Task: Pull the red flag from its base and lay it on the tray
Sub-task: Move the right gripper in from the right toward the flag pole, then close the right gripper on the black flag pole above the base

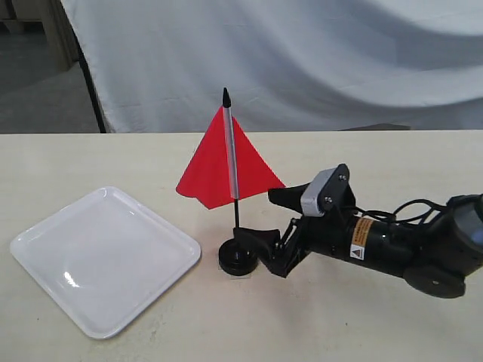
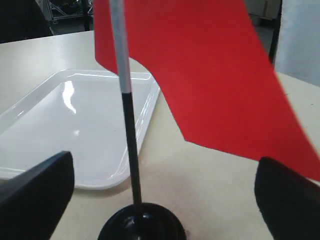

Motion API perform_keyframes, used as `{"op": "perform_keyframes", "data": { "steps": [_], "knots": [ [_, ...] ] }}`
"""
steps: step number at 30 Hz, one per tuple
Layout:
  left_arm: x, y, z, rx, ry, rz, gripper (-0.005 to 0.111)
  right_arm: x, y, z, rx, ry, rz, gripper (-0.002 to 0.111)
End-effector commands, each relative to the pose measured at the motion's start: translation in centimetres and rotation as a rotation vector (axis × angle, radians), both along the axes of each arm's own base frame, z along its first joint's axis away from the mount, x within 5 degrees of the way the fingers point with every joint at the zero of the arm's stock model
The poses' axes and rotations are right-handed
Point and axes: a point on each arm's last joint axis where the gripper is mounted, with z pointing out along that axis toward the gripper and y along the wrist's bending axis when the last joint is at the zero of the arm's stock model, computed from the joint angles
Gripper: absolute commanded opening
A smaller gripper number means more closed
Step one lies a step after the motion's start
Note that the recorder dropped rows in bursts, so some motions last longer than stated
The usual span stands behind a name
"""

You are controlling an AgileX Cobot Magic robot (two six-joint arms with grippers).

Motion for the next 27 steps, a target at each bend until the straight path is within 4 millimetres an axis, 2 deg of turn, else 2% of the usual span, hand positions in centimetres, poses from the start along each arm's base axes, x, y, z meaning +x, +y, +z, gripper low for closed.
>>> {"op": "perform_keyframes", "data": {
  "steps": [1,7,10,13,15,16,22,24,27],
  "knots": [
    [0.0,0.0,0.0,0.001,-0.001,0.002,0.0,0.6,2.0,-1.0,-0.017,0.024,0.037,0.091],
    [0.0,0.0,0.0,0.001,-0.001,0.002,0.0,1.6,3.7,-1.0,0.011,0.01,0.036,0.089],
    [0.0,0.0,0.0,0.001,-0.001,0.002,0.0,1.8,4.0,-0.9,0.024,0.016,0.035,0.076],
    [0.0,0.0,0.0,0.001,-0.001,0.002,0.0,1.8,4.0,-0.9,0.025,0.017,0.033,0.054],
    [0.0,0.0,0.0,0.001,-0.001,0.002,0.0,1.7,4.1,-1.0,0.011,0.016,0.053,0.024],
    [0.0,0.0,0.0,0.001,-0.001,0.002,0.0,1.4,4.2,-1.0,-0.004,0.005,0.085,0.0],
    [0.0,0.0,0.0,0.001,-0.001,0.002,0.0,1.6,4.2,-0.9,0.005,0.003,0.063,-0.001],
    [0.0,0.0,0.0,0.001,-0.001,0.002,0.0,1.6,4.2,-0.2,0.015,-0.01,0.065,-0.001],
    [0.0,0.0,0.0,0.001,-0.001,0.002,0.0,1.7,4.2,2.0,0.077,0.027,0.05,-0.001]
  ]
}}
